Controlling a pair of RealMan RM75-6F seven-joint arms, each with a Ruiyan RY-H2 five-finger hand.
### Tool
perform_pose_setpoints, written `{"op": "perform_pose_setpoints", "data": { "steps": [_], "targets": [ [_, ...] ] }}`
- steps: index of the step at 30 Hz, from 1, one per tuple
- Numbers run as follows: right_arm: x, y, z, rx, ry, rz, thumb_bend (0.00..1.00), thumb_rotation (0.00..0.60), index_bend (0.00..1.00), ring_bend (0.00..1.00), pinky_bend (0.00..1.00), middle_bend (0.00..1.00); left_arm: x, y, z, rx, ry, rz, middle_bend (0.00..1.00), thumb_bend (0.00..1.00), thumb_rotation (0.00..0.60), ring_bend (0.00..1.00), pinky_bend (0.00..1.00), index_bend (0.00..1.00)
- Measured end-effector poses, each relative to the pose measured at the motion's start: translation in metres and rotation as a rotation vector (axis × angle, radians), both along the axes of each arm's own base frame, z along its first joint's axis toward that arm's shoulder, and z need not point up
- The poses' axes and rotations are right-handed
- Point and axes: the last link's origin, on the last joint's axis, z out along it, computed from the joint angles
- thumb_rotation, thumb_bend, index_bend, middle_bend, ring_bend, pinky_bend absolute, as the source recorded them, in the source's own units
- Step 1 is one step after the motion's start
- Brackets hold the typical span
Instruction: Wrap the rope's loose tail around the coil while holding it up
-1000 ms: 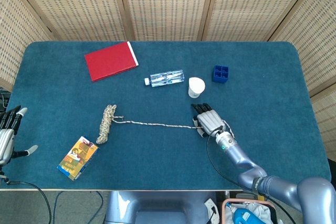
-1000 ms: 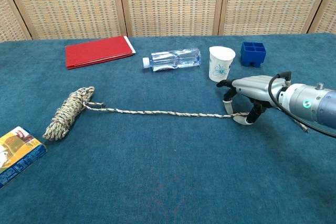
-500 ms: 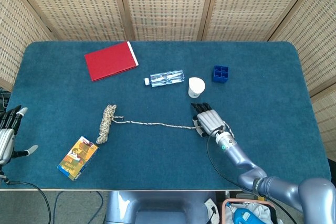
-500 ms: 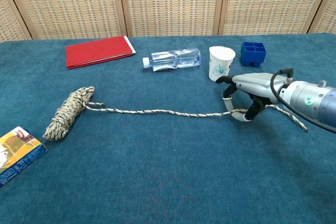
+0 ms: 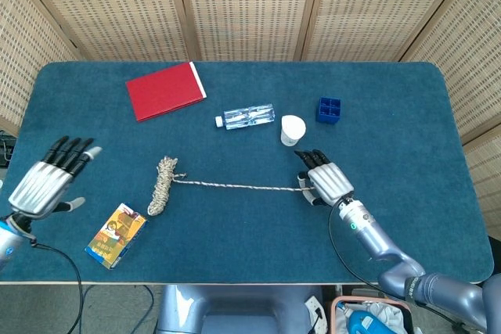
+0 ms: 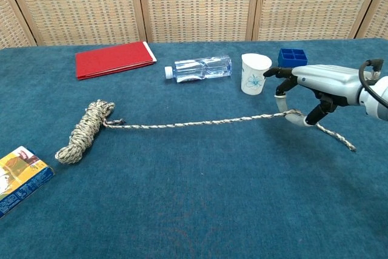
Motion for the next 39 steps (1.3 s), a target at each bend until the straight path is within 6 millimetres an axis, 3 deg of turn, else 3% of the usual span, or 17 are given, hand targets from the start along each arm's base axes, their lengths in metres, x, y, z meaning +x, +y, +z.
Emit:
{"op": "perform_pose_setpoints", "data": {
  "steps": [7, 16, 22, 31, 39],
  "targets": [
    [-0.001, 0.003, 0.006, -0.011, 0.0, -0.005, 0.46, 0.6, 0.67, 0.0, 0.0, 0.0, 0.019, 0.037, -0.038, -0.219, 0.272, -0.333, 0.0, 0.11, 0.6, 0.0, 0.0, 0.01],
    [-0.002, 0.003, 0.006, -0.011, 0.012, -0.011, 0.46, 0.6, 0.67, 0.0, 0.0, 0.0, 0.033, 0.086, -0.082, -0.261, 0.518, -0.604, 0.0, 0.16, 0.6, 0.0, 0.0, 0.01],
    [-0.007, -0.001, 0.007, -0.017, 0.014, -0.032, 0.47, 0.6, 0.67, 0.0, 0.0, 0.0, 0.046, 0.11, -0.102, -0.278, 0.59, -0.69, 0.0, 0.16, 0.6, 0.0, 0.0, 0.0],
    [-0.011, -0.006, 0.007, -0.015, 0.025, -0.045, 0.47, 0.6, 0.67, 0.0, 0.0, 0.0, 0.06, 0.129, -0.141, -0.318, 0.658, -0.697, 0.0, 0.16, 0.6, 0.0, 0.0, 0.0],
    [-0.011, -0.007, 0.005, -0.008, 0.028, -0.044, 0.47, 0.6, 0.67, 0.0, 0.0, 0.0, 0.061, 0.14, -0.155, -0.311, 0.699, -0.639, 0.0, 0.18, 0.6, 0.0, 0.07, 0.06]
  ]
}}
